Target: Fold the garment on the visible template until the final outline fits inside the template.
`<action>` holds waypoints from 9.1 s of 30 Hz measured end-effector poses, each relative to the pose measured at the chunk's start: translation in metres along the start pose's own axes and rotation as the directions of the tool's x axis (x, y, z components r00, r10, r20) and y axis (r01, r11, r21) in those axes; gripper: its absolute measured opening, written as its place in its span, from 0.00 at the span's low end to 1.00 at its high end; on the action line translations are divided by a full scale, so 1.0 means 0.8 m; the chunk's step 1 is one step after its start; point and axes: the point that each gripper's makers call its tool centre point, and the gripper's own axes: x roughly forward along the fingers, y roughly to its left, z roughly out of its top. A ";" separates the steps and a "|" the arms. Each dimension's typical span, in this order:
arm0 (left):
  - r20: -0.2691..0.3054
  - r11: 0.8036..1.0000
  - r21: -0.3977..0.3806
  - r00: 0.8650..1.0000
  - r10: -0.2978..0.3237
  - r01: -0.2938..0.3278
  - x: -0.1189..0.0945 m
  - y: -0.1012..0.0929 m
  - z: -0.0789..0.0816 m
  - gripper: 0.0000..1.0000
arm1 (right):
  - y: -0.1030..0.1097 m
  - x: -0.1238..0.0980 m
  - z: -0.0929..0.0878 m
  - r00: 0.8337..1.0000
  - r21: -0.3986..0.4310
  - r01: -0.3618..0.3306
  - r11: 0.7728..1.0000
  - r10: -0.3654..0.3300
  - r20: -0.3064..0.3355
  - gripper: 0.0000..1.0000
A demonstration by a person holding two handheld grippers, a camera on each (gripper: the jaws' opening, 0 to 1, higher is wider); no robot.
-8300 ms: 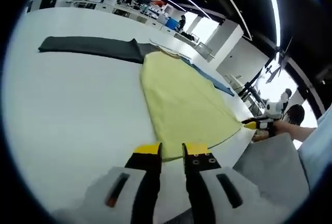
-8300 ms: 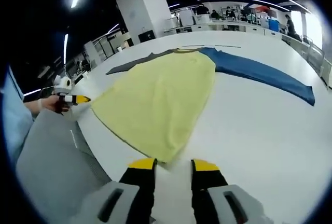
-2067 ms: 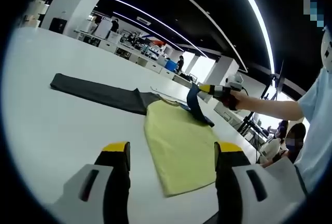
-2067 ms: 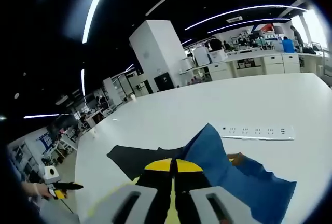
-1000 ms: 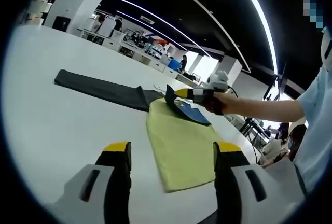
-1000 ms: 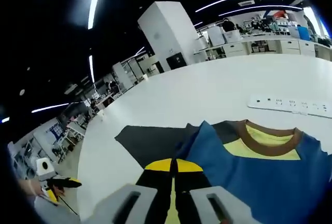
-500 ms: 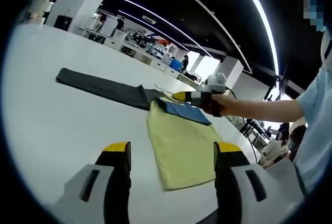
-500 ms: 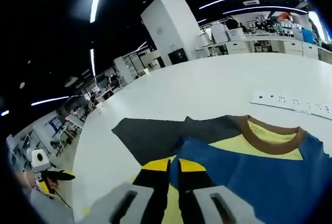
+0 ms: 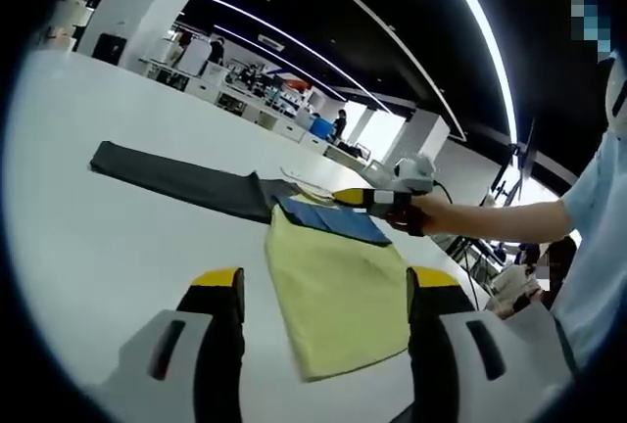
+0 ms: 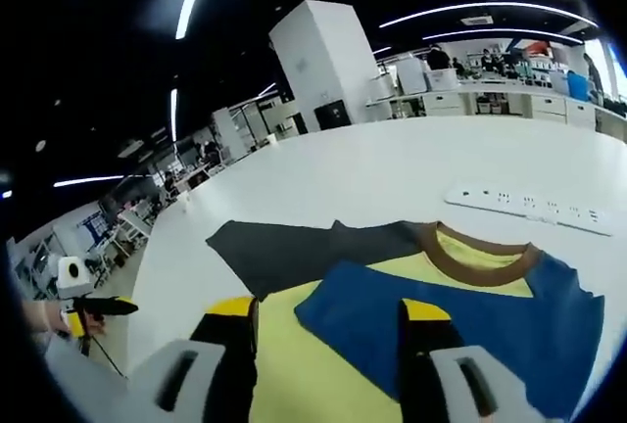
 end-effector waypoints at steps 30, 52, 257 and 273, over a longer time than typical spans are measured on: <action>0.041 0.993 -0.026 0.993 -0.115 0.116 0.046 -0.013 0.046 0.34 | -0.037 -0.135 -0.019 0.992 0.068 0.100 0.993 -0.105 0.070 0.68; -0.020 0.998 0.004 0.998 -0.055 0.055 0.049 0.039 0.063 0.63 | -0.063 -0.211 -0.068 0.974 0.065 0.224 0.972 -0.226 0.017 1.00; -0.345 0.848 -0.017 0.793 -0.502 0.530 0.415 -0.221 -0.049 0.54 | -0.051 -0.308 -0.178 0.933 0.446 0.241 0.862 -0.333 0.138 0.88; -0.402 0.859 0.196 0.838 -0.369 0.473 0.360 -0.159 -0.032 0.82 | -0.032 -0.290 -0.163 0.949 0.391 0.218 0.894 -0.289 0.130 0.90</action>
